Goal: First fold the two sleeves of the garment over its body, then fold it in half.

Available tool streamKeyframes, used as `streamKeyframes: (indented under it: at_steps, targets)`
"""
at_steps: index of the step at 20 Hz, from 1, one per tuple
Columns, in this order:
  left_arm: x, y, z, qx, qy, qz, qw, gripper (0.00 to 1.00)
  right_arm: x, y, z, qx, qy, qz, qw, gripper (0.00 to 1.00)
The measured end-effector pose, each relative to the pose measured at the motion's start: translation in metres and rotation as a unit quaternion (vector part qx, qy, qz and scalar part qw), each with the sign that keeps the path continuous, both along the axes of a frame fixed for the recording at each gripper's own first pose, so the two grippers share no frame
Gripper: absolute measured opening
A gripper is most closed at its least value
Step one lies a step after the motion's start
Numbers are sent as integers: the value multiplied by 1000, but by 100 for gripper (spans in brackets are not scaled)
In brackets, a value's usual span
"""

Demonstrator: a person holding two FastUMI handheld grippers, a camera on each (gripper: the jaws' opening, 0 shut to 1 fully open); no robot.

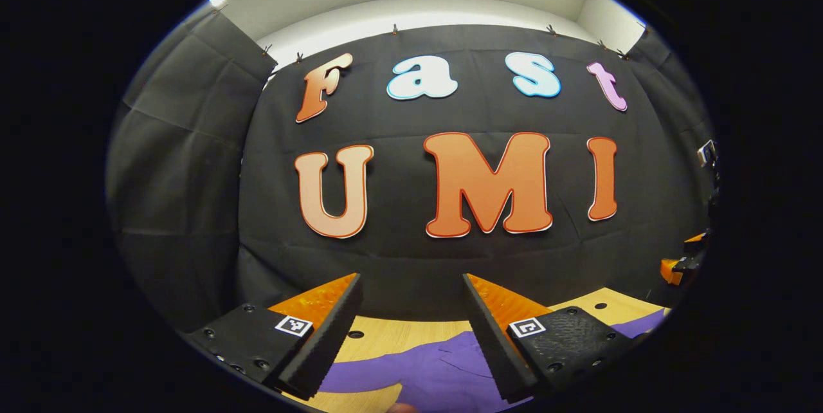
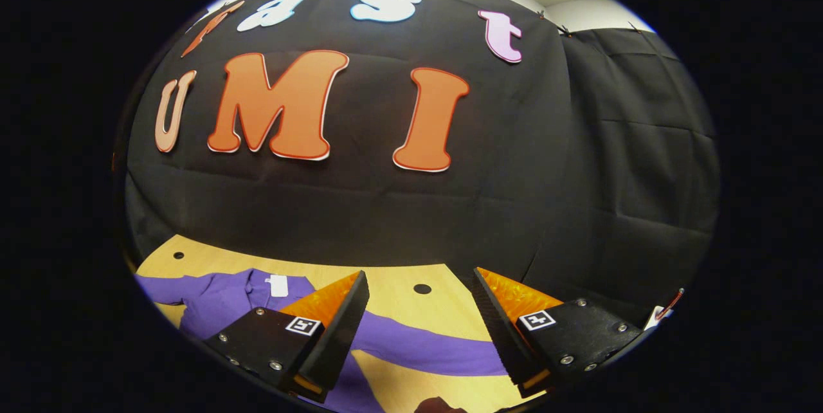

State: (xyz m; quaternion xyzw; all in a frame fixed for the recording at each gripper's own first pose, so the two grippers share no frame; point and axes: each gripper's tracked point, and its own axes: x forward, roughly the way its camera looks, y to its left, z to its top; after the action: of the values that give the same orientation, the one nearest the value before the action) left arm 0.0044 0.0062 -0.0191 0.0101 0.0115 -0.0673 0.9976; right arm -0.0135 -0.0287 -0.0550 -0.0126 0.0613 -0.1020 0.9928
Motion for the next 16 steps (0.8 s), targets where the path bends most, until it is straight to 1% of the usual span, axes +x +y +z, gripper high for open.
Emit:
streamKeyframes:
  at_steps: [1,4,8,10,12,13,16]
  targets:
    - [-1,-2,1,1,-1,-1,1000,94,3,-8,-6,-1,7,-8,1000,96]
    - [-4,-9,3,5,0,-2,1000,95,3,-33,-28,-10,32,-31,999,96]
    - [-9,-23,2,9,2,-2,1000,95,6,-57,-63,-3,75,-39,996,96]
    - [-12,-30,1,12,5,-3,1000,94,4,-72,-84,8,102,-45,994,96]
    - [-14,-38,-3,17,9,-1,1000,95,4,-86,-103,25,123,-51,991,96]
    - [-17,-41,-6,20,12,0,1000,94,4,-94,-112,34,131,-56,989,96]
    - [-23,-49,-11,26,19,5,999,95,7,-113,-134,55,152,-66,985,97]
